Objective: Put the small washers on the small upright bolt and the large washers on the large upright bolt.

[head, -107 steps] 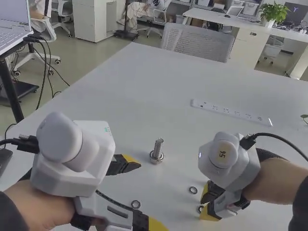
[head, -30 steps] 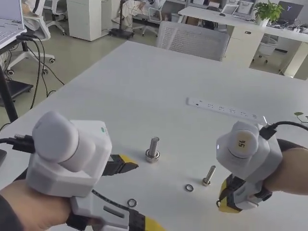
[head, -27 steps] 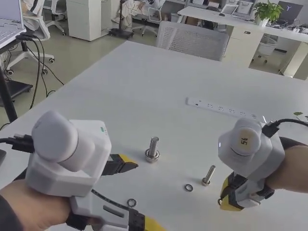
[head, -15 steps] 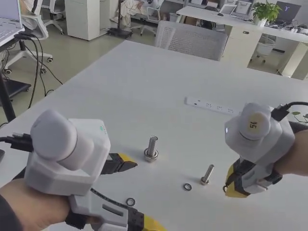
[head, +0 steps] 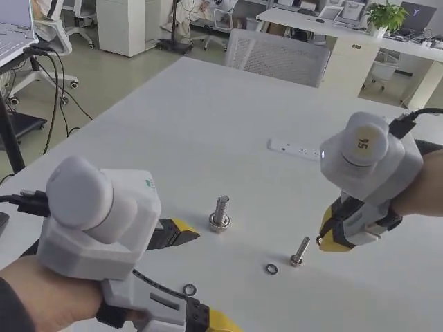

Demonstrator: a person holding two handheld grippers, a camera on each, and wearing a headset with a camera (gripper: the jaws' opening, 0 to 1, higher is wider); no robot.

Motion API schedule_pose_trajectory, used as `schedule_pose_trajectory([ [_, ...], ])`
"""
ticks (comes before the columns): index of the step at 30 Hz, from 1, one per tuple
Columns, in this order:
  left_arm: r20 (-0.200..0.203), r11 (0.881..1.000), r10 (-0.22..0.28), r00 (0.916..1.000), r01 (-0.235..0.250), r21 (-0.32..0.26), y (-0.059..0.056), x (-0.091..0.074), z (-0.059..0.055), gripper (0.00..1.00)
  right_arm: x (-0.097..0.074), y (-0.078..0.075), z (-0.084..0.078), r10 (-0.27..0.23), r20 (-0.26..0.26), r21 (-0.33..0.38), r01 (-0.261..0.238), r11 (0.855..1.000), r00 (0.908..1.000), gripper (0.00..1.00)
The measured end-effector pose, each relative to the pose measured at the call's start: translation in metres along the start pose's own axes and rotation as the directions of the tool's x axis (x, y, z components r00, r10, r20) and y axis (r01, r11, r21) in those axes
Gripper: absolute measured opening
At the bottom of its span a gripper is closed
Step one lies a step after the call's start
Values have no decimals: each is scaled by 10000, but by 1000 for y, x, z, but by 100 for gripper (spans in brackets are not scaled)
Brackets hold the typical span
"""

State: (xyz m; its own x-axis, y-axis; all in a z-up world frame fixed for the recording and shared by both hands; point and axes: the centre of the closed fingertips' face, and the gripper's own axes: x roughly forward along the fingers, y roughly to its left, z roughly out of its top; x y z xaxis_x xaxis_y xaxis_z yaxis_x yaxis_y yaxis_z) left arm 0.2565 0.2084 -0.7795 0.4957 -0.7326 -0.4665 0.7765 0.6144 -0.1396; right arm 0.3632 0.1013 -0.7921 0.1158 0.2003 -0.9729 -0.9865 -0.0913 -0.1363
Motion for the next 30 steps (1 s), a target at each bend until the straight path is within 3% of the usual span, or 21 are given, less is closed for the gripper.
schedule_pose_trajectory([
  [15, -46, 9999, 59, 10000, -59, -92, 3, -2, 0, 83, 9, -13, 8, 64, -95, -291, -66, 9996, 9999, 14],
  [30, -60, 9999, 75, 10000, -76, -154, 4, -2, -1, 83, 21, -12, 7, 293, -295, -393, -305, 9988, 9991, 14],
])
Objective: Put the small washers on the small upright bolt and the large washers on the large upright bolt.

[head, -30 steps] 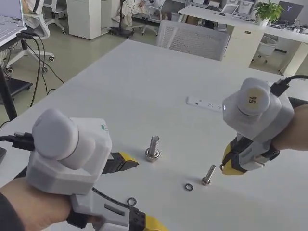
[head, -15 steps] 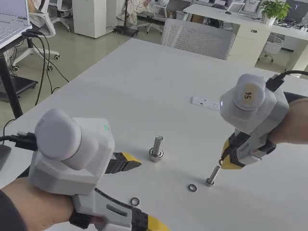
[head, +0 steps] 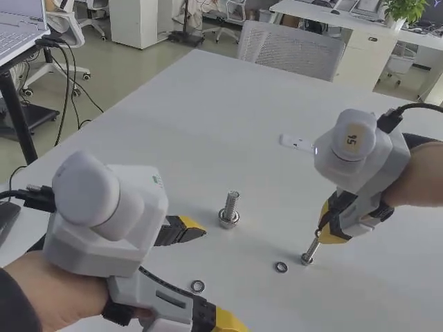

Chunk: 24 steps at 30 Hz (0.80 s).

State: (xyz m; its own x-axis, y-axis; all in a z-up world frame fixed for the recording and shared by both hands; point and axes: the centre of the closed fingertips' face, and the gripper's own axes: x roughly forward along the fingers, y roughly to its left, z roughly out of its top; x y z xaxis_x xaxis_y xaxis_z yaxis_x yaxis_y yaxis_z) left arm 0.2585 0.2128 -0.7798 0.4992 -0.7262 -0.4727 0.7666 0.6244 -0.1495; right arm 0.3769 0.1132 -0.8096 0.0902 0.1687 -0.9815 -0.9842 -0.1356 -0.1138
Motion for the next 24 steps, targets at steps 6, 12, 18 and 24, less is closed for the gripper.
schedule_pose_trajectory([
  [6, -34, 10000, 11, 10000, -11, -17, 1, 1, -1, 83, 3, 0, -1, 68, -6, -6, -68, 10000, 10000, 14],
  [12, -40, 10000, 37, 10000, -37, -47, 2, 2, -1, 83, 7, 0, -2, 134, -3, 26, -134, 9999, 9999, 14],
  [18, -65, 10000, 59, 10000, -60, -65, 2, 2, -2, 83, 10, 0, -3, 202, -14, 33, -202, 9998, 9998, 14],
  [24, -97, 10000, 52, 9999, -53, -72, 2, 3, -2, 83, 14, -1, -4, 258, -29, 61, -258, 9996, 9997, 14],
])
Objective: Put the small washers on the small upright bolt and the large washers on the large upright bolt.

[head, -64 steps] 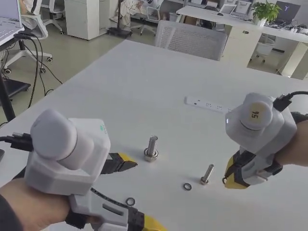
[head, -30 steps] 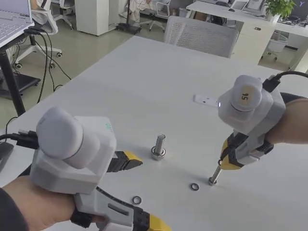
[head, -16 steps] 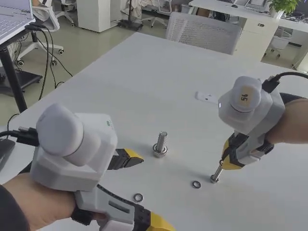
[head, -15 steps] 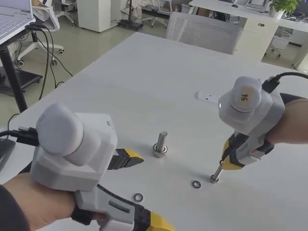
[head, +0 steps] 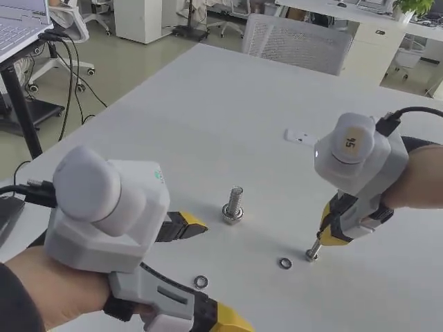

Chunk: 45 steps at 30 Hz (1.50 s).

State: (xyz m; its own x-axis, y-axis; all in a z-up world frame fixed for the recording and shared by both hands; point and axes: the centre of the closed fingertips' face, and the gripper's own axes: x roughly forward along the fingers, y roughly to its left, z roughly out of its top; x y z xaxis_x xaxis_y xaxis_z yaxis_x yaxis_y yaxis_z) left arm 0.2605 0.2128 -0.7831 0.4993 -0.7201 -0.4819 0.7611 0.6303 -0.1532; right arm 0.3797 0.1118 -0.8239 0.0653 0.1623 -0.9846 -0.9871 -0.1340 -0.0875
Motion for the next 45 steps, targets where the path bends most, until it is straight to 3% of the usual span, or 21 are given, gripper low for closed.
schedule_pose_trajectory([
  [23, -49, 10000, 19, 10000, -19, -44, 0, 2, -1, 83, 36, -1, -8, 381, -199, 143, -378, 9992, 9991, 14],
  [45, -74, 9999, 25, 10000, -25, -97, 0, 1, -2, 83, 43, -1, -9, 517, -214, 313, -510, 9982, 9984, 14],
])
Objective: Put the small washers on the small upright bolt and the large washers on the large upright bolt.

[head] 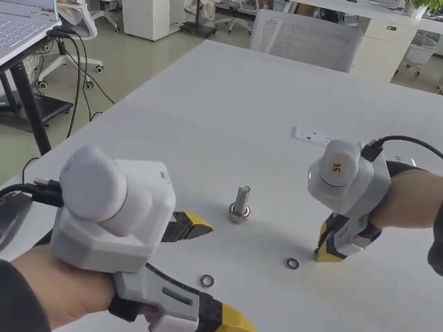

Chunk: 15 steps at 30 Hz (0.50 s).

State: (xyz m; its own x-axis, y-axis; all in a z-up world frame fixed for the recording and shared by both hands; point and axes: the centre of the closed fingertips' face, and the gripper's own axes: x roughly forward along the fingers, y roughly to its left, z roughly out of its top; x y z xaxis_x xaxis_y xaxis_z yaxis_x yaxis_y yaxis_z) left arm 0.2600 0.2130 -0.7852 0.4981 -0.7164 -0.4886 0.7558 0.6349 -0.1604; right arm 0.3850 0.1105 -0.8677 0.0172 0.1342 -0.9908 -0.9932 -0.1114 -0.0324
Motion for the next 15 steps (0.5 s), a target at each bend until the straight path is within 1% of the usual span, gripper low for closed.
schedule_pose_trajectory([
  [7, -10, 10000, -29, 10000, 29, 3, -1, 1, -1, 83, 1, 1, 1, -4, 50, 43, 4, 10000, 10000, 17],
  [15, 0, 10000, -29, 10000, 29, 22, -1, 2, -1, 83, -2, 0, -2, -99, 121, 161, 97, 9998, 9999, 18],
])
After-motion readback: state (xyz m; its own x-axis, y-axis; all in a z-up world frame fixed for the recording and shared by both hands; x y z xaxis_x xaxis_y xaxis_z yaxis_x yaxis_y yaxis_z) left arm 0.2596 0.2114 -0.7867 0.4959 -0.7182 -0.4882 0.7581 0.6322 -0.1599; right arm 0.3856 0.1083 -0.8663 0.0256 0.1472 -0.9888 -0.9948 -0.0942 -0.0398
